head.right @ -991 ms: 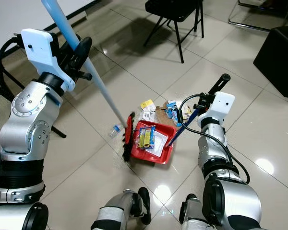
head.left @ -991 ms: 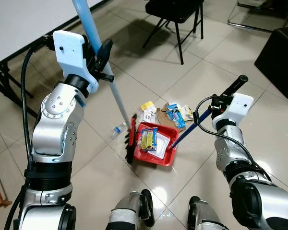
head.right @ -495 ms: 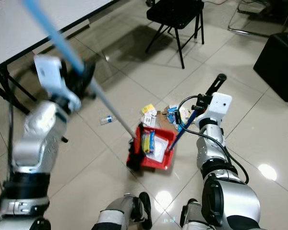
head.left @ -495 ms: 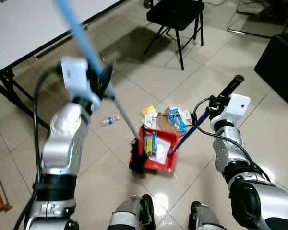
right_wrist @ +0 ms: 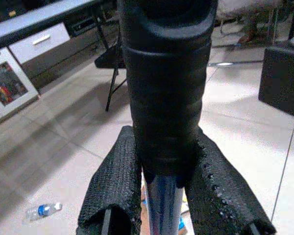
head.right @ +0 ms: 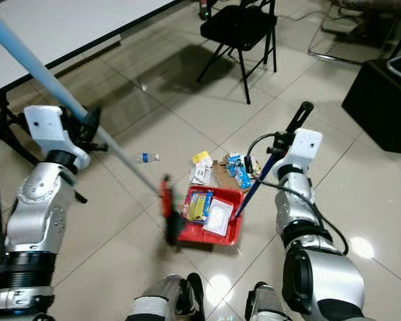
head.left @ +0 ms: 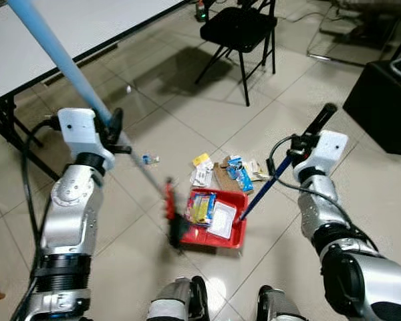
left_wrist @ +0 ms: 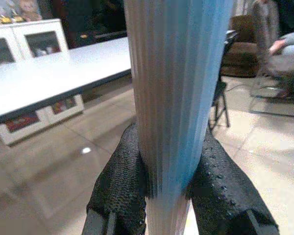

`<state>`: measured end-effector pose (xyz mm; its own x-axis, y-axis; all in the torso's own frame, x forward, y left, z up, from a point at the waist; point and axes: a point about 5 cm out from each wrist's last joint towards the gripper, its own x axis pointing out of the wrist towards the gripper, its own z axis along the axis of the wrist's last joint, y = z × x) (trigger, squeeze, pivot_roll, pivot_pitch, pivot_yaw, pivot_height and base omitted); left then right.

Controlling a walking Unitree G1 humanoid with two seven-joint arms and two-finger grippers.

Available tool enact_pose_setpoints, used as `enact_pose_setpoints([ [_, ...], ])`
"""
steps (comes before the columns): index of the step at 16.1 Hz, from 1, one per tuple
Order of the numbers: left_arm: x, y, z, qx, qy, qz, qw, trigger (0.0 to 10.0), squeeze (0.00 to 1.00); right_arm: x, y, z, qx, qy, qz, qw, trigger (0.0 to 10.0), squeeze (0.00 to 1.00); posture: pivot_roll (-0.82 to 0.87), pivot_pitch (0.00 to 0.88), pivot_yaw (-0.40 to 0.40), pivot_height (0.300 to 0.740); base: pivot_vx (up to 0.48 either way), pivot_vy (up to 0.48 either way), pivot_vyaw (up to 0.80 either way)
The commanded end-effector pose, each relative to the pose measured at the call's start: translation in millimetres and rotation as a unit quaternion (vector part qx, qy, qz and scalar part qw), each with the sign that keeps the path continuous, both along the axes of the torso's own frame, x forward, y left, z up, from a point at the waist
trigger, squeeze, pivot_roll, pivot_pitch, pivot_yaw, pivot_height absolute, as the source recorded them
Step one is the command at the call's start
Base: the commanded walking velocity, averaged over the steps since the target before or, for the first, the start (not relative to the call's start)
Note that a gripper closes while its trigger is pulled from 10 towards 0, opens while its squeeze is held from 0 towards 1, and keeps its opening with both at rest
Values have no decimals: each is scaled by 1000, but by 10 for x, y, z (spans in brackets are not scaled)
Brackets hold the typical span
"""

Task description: Sweep floor

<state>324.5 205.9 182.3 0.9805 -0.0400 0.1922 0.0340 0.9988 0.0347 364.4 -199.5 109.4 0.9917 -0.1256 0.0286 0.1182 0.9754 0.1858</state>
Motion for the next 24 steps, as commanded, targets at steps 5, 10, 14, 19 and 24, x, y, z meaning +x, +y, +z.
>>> enact_pose_setpoints([
  [5,23,173,415,12,-70,26,997,10000,0,88,54,209,14,-45,5,999,10000,0,46,71,138,740,0,0,0],
  [10,14,177,101,11,-19,26,999,10000,0,85,138,181,25,-45,12,999,10000,0,48,69,148,740,0,0,0],
  [14,-55,33,-303,-9,37,25,999,10000,0,76,74,190,21,-48,5,999,10000,0,32,80,151,740,0,0,0],
  [19,-51,-47,-345,-18,45,26,999,10000,0,44,37,143,16,-43,0,999,10000,0,31,98,154,740,0,0,0],
  [24,-39,-63,-317,-21,40,24,999,10000,0,28,40,106,4,-34,0,999,10000,0,30,107,157,740,0,0,0],
])
